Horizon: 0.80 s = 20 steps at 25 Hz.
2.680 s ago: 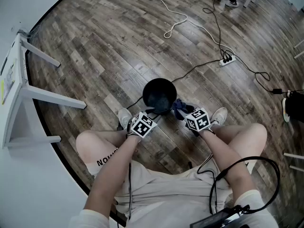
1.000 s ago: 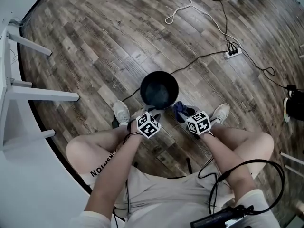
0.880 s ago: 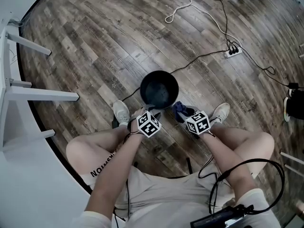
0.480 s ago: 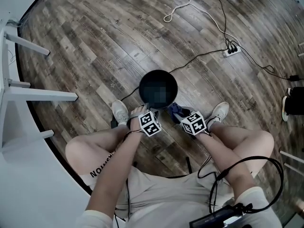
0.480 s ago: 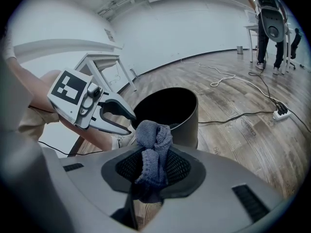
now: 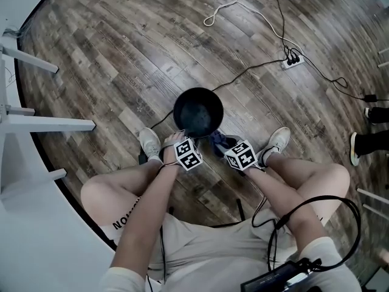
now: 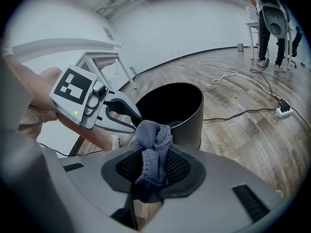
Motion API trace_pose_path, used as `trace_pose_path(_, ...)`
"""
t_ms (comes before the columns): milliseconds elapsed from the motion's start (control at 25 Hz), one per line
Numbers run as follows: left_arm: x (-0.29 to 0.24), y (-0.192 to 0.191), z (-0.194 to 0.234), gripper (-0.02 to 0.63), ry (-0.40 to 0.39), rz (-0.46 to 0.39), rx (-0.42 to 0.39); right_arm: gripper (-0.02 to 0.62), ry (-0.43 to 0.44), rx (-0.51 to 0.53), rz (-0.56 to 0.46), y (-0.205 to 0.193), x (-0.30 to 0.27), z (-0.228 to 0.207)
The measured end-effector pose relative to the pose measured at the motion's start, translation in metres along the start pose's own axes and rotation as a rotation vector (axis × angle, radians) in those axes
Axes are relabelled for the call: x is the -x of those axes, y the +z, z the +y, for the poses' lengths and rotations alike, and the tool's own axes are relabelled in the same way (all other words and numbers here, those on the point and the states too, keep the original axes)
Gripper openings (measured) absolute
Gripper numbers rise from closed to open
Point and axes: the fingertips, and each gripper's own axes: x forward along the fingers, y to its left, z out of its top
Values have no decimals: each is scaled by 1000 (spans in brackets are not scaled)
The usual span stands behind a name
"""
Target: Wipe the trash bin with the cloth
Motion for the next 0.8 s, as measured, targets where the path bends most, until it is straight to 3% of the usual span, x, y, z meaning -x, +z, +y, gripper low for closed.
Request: trace_pose_path(800, -6, 1, -4, 106, -82, -3, -107, 103, -32, -5, 60, -40, -68, -29)
